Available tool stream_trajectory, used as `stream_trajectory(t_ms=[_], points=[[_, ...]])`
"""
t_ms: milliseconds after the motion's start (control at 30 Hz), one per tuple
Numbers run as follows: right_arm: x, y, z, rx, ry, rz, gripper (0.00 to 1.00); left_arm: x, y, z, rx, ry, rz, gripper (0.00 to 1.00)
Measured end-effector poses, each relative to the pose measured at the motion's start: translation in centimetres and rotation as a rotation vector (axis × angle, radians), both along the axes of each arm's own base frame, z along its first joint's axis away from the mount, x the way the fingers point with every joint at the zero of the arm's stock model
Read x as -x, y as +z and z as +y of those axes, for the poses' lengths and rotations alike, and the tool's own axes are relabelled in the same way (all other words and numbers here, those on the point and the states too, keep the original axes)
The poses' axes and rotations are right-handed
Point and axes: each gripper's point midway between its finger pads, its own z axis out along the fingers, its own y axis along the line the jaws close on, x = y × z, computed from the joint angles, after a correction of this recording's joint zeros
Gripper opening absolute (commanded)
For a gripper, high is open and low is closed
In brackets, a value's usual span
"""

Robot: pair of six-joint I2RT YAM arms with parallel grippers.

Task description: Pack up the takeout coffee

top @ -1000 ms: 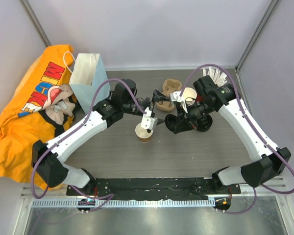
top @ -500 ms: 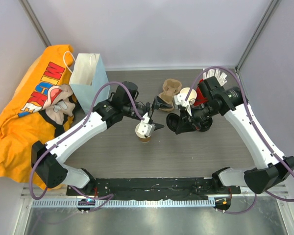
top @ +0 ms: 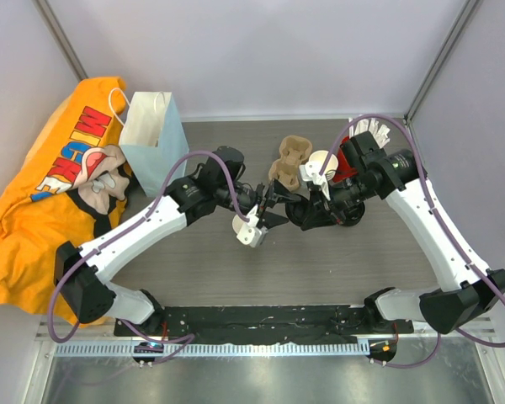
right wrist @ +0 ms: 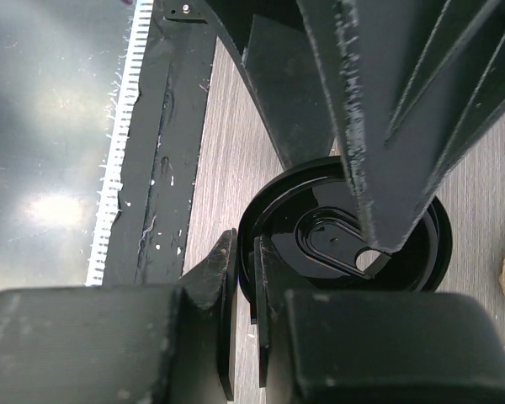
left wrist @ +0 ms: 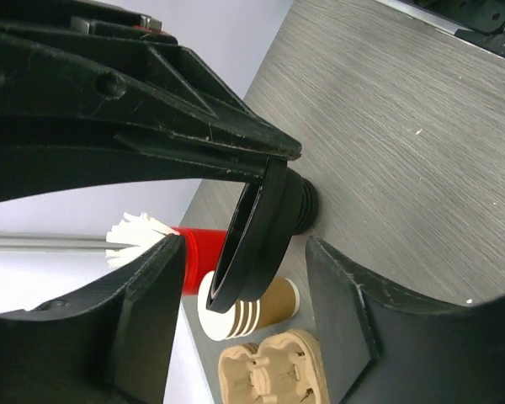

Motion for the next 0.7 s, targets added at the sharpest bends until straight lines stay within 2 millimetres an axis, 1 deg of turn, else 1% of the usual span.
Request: stream_trajectory(t_ms=[33,67,100,400,500,533,667,700], points=[[0.0,0.01,0.01,-0.001,0.001,0.0,0.09,0.11,0.0,-0.07,0.001,-0.005,-0.006,0.45],[0.01,0.02,0.02,-0.001,0.001,0.0,0.09,0.12,-0.02,-0.1,0.001,-0.007,-0.01,0.4],[0.02,0.03,0.03,-0.003,0.002,0.0,0.09,0.19,-0.04,-0.11,0.001,-0.009,-0.012,0.4],[0.07,0.04,0.03,-0.003,0.004,0.001,0.09,0.25,-0.53,-0.2,-0.009,-0.011,-0.033,0.45],[0.08,0.04,0.02,-0.003,0.003,0.001,0.09,0.23,-0.7,-0.22,-0.011,-0.011,-0.043,0.45],[0.07,0.04,0.02,-0.003,0.003,0.001,0.09,0.21,-0.74,-0.23,-0.012,-0.012,-0.049,0.44],[0.09,0.05,0.03,-0.004,0.004,0.002,0.09,0.01,-0.78,-0.24,-0.011,-0.01,-0.073,0.33],[0.1,0.05,0.03,-0.004,0.003,0.002,0.09,-0.05,-0.79,-0.24,-0.011,-0.01,-0.081,0.33]])
